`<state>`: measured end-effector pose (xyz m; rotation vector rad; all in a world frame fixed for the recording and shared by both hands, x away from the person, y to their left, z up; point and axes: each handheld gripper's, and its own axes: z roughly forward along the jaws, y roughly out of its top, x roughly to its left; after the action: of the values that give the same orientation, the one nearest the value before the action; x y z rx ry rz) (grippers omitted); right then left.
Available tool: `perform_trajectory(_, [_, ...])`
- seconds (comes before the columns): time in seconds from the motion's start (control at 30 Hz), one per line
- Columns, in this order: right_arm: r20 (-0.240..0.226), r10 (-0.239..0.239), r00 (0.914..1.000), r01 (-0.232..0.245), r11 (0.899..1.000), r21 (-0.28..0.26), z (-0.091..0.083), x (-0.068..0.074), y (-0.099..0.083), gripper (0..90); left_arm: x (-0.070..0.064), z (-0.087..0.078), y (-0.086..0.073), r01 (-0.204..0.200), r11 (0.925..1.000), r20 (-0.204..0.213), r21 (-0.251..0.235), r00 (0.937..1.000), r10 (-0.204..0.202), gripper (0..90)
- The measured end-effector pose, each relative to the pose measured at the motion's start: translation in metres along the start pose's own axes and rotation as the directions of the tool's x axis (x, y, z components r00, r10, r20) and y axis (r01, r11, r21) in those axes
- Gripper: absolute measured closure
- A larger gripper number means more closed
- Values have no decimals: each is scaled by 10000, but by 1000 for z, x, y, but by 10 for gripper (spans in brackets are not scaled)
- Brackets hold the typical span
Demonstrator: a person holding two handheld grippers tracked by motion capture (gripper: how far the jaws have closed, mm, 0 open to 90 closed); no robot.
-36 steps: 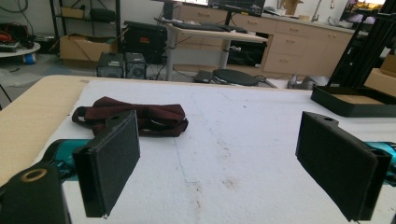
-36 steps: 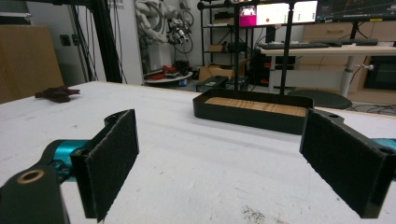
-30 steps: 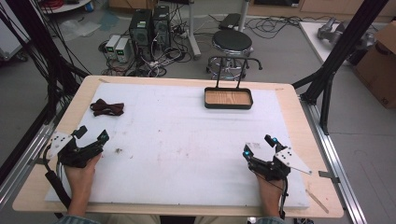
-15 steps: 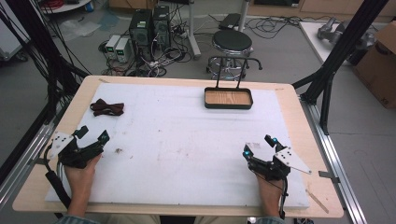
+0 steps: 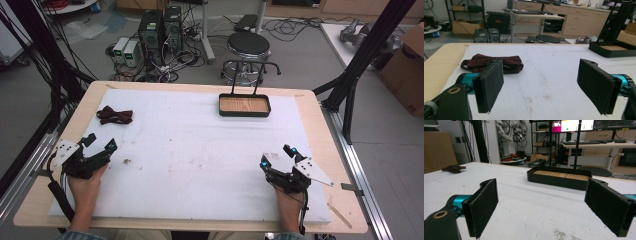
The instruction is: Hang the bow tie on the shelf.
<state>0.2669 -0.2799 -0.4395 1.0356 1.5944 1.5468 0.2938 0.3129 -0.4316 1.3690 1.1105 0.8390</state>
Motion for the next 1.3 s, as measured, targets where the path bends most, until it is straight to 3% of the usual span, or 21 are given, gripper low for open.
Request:
perform_trajectory(0.1, [25, 5, 10000, -5, 10000, 14, 0, 0, 0, 109, 5, 3, 4, 93, 9999, 211, 49, 9997, -94, 212])
perform_trajectory(0.23, [71, -5, 10000, 5, 10000, 33, 0, 0, 0, 109, 16, 11, 15, -196, 9997, 425, 138, 9989, 190, 252])
perform_trajectory(0.33, [97, -35, 9999, 34, 10000, 37, 0, 0, 0, 109, 29, 19, 21, 38, 9998, 482, 212, 9988, -48, 257])
perform_trajectory(0.47, [86, 26, 10000, -27, 10000, 57, 0, 0, 0, 109, 48, 34, 26, 237, 9968, 606, 762, 9978, -284, 258])
perform_trajectory(0.7, [95, -4, 10000, 4, 10000, 67, 1, 0, -1, 109, 69, 57, 44, -527, 9916, 323, 1183, 9983, 492, 275])
perform_trajectory(0.83, [69, 56, 10000, -57, 9999, 93, 1, 0, -1, 109, 79, 73, 54, -858, 9872, 610, 1346, 9951, 782, 292])
perform_trajectory(0.97, [48, 110, 9999, -111, 9999, 102, 1, -1, -1, 109, 88, 89, 57, -1144, 9760, 1006, 1855, 9902, 970, 311])
perform_trajectory(1.13, [19, 145, 9999, -145, 9999, 68, 1, -1, -1, 109, 95, 108, 54, -1859, 9574, 1476, 2209, 9767, 1556, 319])
perform_trajectory(1.2, [18, 161, 9999, -161, 9998, 69, 1, -1, -1, 109, 98, 115, 54, -1917, 9503, 1719, 2452, 9733, 1520, 322])
perform_trajectory(1.3, [31, 214, 9998, -215, 9997, 108, 1, -2, -1, 109, 102, 124, 52, -2062, 9356, 1650, 2868, 9726, 1638, 330])
